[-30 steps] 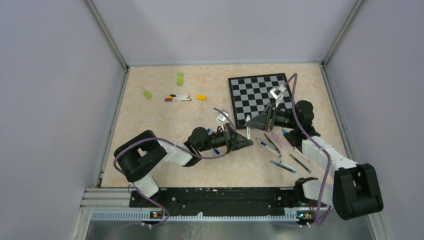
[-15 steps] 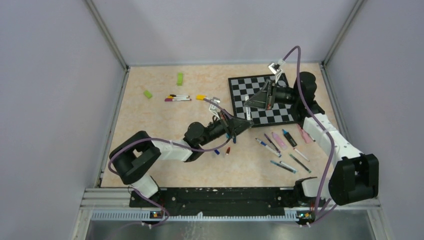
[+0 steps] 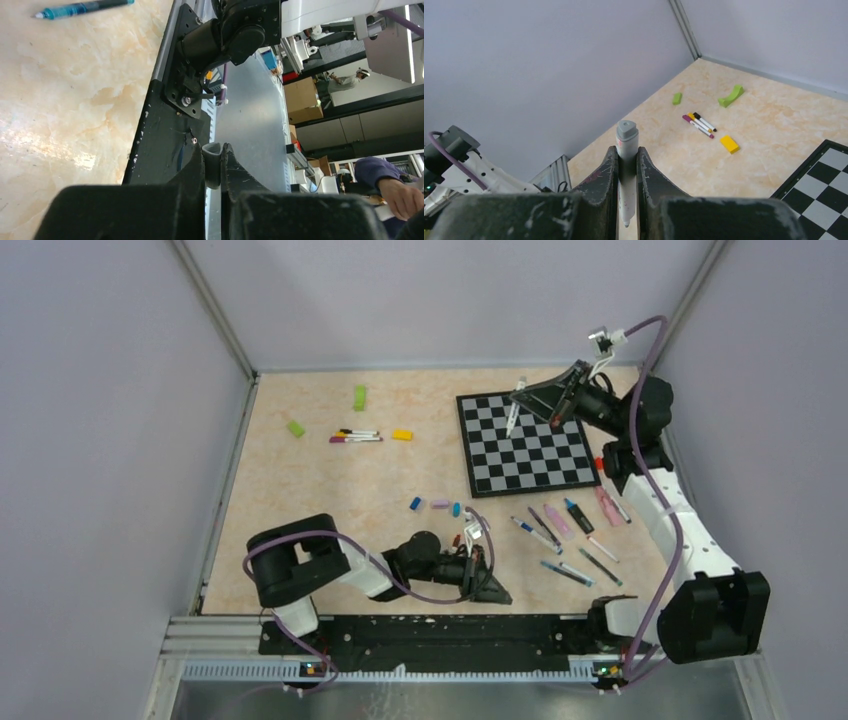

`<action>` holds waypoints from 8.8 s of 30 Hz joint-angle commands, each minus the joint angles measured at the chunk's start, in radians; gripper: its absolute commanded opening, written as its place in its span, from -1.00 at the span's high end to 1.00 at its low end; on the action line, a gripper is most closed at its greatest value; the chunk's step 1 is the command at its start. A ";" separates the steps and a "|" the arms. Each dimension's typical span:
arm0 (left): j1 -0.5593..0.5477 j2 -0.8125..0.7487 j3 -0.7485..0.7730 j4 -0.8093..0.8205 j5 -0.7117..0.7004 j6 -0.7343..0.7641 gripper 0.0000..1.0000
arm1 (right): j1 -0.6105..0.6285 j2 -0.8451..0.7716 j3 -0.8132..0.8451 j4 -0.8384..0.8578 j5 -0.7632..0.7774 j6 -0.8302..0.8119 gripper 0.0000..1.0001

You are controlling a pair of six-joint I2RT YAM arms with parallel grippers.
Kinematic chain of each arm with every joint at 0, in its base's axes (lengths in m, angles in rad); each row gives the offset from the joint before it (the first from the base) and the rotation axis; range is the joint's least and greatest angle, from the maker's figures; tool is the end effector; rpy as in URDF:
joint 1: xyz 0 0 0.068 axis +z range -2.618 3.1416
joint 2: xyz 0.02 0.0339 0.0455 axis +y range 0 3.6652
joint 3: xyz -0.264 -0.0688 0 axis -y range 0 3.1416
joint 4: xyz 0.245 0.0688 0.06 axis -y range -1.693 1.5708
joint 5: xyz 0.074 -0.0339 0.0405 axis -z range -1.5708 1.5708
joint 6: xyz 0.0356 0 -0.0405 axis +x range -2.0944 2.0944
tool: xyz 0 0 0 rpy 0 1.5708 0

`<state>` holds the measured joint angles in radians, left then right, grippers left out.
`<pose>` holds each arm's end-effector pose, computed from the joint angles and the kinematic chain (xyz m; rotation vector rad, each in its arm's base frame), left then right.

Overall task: Open the pen caps
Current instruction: Open the pen cap from the pen, then place the pen at the center of the board, then place the pen cap at the center of the board, then pick up the pen from the center of the board.

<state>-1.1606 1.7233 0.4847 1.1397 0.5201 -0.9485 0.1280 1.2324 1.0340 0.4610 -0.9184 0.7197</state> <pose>0.1039 -0.2832 0.1520 0.7092 1.9888 -1.8864 0.2708 0.0634 0.3979 -0.4223 1.4855 1.2812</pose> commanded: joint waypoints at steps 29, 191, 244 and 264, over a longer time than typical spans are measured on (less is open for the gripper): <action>0.002 -0.599 0.051 -0.882 -0.778 0.413 1.00 | -0.448 -0.183 -0.189 -1.559 0.525 -1.756 1.00; 1.036 0.462 1.235 -1.553 -0.706 -0.072 0.28 | -0.483 -0.012 -0.196 -1.207 -0.232 -1.405 -0.05; 1.081 0.451 1.256 -1.645 -0.628 0.001 0.24 | -0.481 -0.019 -0.200 -1.202 -0.217 -1.406 -0.05; 1.118 0.306 1.115 -1.451 -0.422 0.118 0.06 | -0.479 -0.019 -0.209 -1.197 -0.213 -1.408 -0.05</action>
<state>-0.0517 2.1086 1.6527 -0.3985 0.0265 -0.8612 -0.3618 1.2205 0.7937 -0.7517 -1.1206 -0.6621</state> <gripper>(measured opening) 0.455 0.524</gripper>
